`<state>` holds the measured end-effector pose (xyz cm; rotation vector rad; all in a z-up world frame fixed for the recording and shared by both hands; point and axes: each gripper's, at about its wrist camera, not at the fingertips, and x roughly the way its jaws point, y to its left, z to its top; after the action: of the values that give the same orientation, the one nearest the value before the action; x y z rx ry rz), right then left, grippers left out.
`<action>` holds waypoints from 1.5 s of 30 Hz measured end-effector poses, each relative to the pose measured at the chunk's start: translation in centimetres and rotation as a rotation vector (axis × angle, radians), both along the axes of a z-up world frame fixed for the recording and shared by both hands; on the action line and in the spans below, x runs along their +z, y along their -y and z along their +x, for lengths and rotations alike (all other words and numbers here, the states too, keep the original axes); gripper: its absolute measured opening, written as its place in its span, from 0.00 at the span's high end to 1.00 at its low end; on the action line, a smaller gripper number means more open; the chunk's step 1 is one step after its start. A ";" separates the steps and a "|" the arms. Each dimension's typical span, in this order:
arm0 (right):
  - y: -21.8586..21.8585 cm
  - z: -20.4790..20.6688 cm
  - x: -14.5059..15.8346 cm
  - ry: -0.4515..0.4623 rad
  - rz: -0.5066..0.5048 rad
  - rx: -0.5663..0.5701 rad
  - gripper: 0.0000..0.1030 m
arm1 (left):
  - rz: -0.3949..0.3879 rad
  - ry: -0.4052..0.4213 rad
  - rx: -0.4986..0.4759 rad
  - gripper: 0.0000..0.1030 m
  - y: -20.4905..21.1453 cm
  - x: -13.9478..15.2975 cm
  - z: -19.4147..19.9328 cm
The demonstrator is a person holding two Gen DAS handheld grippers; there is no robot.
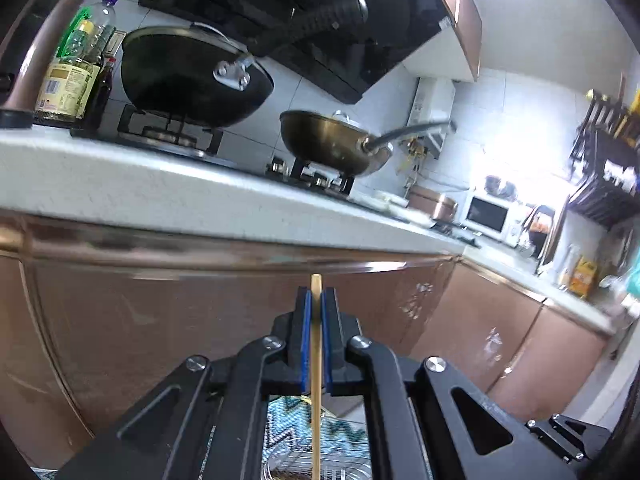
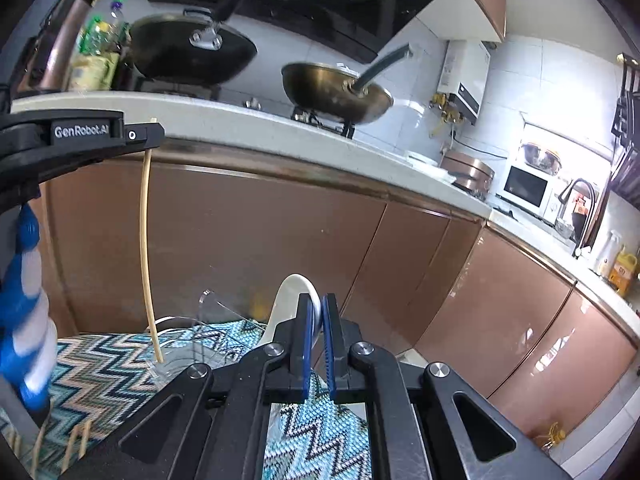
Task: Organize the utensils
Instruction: 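Drop the chopstick into the wire basket with the left tool while the right tool drops the spoon in, then move both tools back down toward the remaining chopsticks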
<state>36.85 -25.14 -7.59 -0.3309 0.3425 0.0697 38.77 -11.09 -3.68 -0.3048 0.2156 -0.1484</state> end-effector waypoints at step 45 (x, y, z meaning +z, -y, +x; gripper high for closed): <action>0.8 -28.9 10.1 0.235 0.256 0.012 0.00 | 0.306 -0.060 -0.042 0.61 -11.9 4.7 -23.6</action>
<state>7.98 -25.94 2.52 -0.0854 0.0962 0.0851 15.21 0.86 1.00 -0.0002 0.3000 -0.1456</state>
